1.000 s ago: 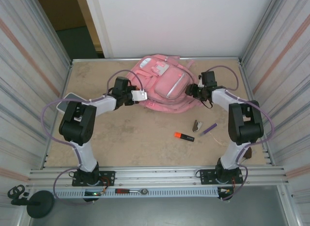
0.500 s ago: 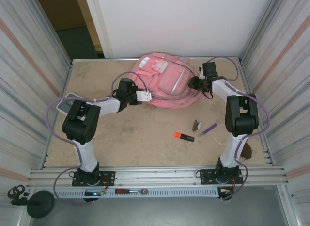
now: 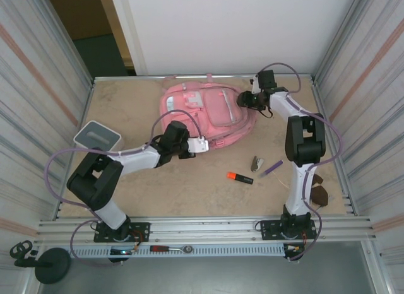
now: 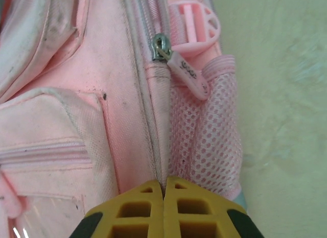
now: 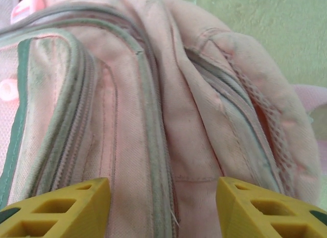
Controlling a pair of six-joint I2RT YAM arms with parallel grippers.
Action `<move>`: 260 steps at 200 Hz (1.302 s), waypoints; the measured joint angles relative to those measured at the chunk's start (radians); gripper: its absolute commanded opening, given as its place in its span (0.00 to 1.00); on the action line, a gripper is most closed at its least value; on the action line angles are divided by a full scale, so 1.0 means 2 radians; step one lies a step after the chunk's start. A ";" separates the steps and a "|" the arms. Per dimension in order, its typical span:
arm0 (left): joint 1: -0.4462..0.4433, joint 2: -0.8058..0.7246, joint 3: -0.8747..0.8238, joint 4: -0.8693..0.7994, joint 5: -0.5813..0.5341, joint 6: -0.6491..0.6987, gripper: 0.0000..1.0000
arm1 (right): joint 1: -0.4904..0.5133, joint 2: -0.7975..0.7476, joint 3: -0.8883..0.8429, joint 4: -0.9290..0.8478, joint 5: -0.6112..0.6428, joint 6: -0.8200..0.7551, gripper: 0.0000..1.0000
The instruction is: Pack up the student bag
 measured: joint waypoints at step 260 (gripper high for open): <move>0.005 -0.012 -0.015 0.015 -0.048 -0.027 0.00 | 0.206 -0.390 -0.483 0.186 0.046 0.040 0.54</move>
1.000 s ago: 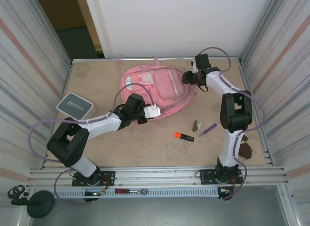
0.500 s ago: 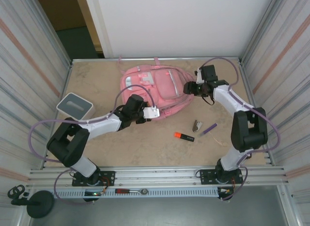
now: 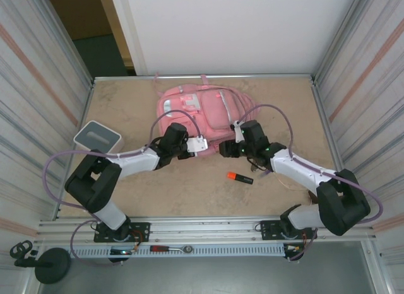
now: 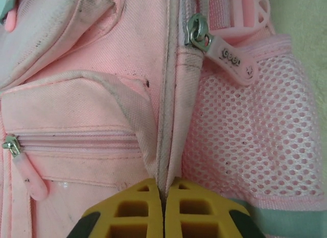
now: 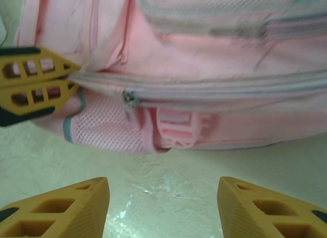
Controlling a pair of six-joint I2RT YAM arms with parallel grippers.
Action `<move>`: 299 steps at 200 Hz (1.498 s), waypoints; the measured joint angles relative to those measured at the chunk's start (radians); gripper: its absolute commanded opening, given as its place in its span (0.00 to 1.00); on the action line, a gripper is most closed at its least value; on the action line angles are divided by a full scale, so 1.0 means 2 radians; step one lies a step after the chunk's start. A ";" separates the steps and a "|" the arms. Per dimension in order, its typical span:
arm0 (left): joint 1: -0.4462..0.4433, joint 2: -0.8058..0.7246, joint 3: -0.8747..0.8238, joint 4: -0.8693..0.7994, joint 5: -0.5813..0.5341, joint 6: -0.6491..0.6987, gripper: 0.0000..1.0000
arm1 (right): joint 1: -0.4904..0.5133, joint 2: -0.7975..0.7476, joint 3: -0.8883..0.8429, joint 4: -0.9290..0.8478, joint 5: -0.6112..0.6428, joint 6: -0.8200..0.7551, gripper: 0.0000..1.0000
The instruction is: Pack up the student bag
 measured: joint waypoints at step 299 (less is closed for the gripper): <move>0.039 -0.035 -0.006 -0.016 0.101 -0.083 0.00 | 0.139 0.127 0.017 0.179 0.285 -0.044 0.12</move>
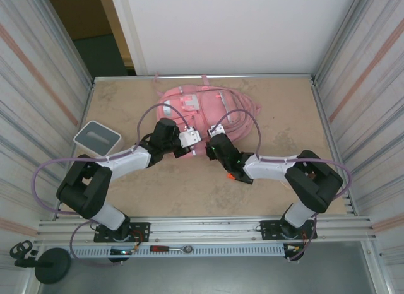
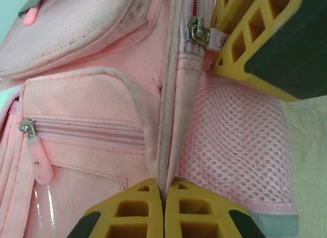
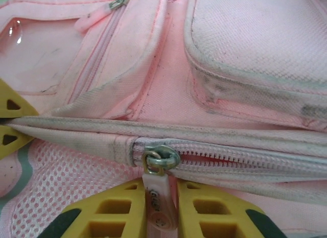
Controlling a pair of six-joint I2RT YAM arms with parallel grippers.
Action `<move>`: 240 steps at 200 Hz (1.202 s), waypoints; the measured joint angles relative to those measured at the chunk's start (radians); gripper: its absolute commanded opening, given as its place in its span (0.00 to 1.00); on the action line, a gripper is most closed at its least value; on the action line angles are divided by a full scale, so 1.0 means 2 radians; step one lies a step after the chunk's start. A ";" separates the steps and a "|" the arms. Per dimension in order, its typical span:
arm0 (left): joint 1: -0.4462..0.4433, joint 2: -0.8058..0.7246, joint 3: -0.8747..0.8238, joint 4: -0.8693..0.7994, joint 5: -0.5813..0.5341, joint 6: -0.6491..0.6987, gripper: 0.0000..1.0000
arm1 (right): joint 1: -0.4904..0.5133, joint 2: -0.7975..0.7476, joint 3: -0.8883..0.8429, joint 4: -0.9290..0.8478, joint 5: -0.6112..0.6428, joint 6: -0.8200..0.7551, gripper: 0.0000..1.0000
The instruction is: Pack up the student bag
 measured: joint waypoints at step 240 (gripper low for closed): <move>0.003 -0.011 -0.012 0.011 0.000 0.030 0.00 | -0.260 -0.093 -0.009 -0.152 -0.410 0.023 0.00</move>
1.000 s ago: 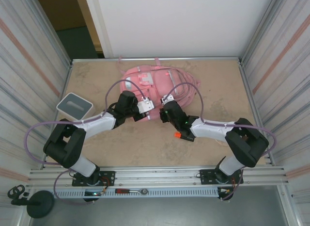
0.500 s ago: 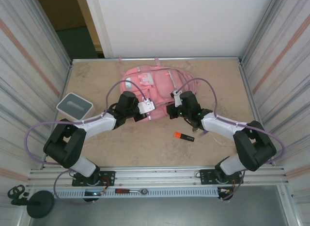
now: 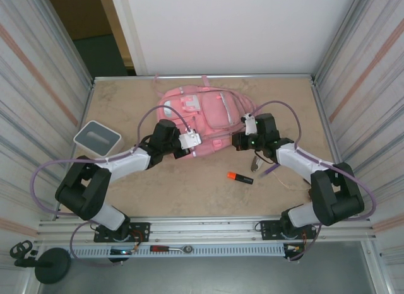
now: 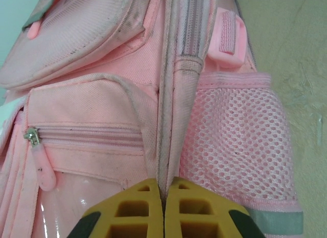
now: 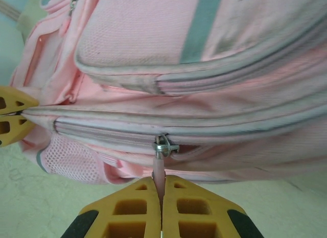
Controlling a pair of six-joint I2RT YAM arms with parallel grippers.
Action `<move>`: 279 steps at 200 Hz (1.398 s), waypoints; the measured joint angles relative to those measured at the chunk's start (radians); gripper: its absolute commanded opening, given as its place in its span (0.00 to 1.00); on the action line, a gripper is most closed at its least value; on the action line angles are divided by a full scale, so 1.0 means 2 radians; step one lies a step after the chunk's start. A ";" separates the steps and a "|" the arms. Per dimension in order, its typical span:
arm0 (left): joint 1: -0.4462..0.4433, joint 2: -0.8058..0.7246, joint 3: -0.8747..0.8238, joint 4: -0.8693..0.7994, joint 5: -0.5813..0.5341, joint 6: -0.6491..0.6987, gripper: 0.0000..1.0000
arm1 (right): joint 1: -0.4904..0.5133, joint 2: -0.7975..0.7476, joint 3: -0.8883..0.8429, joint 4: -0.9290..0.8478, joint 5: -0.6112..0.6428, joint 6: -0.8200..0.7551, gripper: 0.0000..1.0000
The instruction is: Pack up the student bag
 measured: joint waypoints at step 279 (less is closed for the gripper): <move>0.016 -0.011 -0.006 -0.016 0.015 0.000 0.00 | 0.164 0.054 0.066 -0.062 0.379 -0.153 0.35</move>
